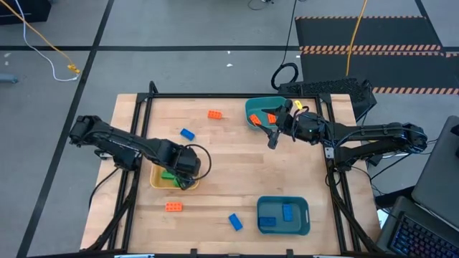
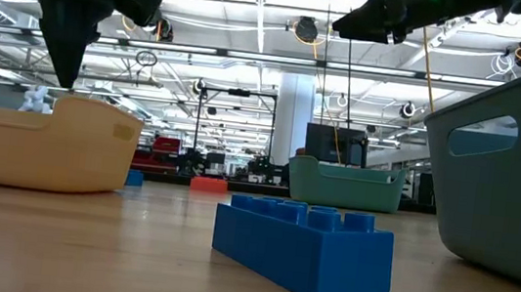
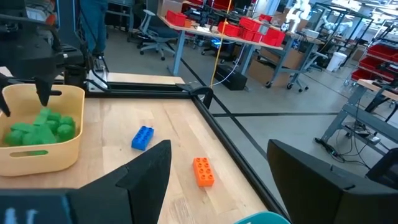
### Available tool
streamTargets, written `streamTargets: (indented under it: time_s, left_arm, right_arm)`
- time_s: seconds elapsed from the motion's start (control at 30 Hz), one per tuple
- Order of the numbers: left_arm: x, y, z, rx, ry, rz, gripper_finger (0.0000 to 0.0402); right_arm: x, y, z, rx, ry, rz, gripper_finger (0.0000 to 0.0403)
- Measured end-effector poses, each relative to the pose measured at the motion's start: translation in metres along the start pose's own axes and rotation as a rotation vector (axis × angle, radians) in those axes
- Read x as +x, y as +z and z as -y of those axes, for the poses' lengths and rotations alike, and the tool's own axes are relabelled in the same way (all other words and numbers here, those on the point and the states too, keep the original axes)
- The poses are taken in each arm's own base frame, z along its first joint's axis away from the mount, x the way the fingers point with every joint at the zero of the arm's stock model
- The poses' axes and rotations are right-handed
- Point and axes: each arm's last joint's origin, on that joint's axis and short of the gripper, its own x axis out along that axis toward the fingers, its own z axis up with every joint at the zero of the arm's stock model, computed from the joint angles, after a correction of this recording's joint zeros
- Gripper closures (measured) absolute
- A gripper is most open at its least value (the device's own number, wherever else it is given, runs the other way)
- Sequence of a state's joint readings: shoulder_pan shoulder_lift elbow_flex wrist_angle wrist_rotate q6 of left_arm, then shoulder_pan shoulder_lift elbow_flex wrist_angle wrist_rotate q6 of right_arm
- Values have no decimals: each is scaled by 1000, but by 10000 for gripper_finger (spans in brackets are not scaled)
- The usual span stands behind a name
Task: Sort & place blocks by color
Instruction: Put the blue game piece into the blue bin
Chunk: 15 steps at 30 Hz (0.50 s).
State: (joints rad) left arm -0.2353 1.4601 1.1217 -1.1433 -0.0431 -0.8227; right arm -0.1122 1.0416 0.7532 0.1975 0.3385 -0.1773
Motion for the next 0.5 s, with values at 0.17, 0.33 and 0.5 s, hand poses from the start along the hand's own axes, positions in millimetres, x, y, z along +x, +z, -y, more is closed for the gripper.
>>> streamTargets:
  time_s: [0.17, 0.33, 0.5]
  left_arm:
    - [-7, 7, -10, 32, 40, -13, 109]
    - [-25, 33, -33, 15, 131, 78, 96]
    - [-35, 62, -72, -55, 183, 130, 114]
  right_arm:
    - [0, 0, 0, -2, -1, 0, 145]
    - [1, 0, 4, 3, -18, 6, 145]
    - [2, 0, 9, 11, -41, 6, 145]
